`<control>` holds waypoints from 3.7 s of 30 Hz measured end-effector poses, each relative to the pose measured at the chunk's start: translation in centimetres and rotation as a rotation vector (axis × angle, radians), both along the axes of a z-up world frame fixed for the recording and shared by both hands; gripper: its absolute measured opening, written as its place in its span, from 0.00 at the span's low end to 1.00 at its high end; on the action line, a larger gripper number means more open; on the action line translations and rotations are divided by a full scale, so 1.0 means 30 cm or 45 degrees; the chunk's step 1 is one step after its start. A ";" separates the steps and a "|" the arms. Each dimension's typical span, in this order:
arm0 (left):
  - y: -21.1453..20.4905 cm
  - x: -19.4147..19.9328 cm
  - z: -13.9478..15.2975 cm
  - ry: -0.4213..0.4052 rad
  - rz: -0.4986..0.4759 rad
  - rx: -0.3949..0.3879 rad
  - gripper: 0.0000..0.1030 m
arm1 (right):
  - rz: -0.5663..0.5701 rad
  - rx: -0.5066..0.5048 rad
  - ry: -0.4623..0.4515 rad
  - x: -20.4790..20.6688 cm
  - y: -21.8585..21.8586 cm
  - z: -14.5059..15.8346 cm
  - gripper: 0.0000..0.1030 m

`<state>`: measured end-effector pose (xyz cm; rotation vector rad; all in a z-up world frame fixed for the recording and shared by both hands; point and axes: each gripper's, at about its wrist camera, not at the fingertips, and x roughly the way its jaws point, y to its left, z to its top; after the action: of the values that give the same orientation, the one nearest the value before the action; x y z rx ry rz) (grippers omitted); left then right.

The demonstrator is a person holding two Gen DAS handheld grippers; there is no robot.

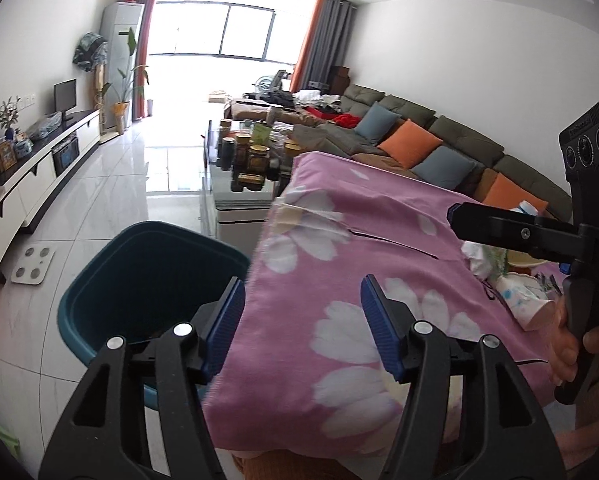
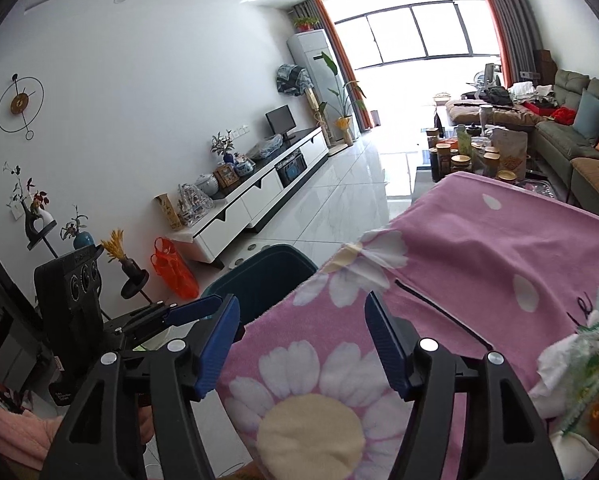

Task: Collect trash
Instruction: 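Return both tools to the table and reach toward the paper cups and green bag, then grasp the green snack bag with the left gripper while the right grasps a blue-dotted paper cup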

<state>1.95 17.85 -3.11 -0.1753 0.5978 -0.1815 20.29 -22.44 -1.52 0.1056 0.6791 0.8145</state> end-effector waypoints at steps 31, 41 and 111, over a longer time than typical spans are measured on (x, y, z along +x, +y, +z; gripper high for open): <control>-0.700 0.047 -0.071 0.146 -0.694 -0.036 0.65 | -0.578 0.042 0.110 -0.167 -0.693 -0.177 0.60; -0.668 0.163 -0.048 0.134 -0.587 0.001 0.64 | -0.543 0.243 0.350 -0.139 -0.718 -0.302 0.60; -0.407 0.091 0.055 0.082 -0.412 0.115 0.09 | -0.311 0.411 0.295 -0.034 -0.651 -0.244 0.20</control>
<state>4.68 5.64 -1.45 0.0044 0.6954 -0.4623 19.26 -41.98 -8.84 0.5718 0.7305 0.6756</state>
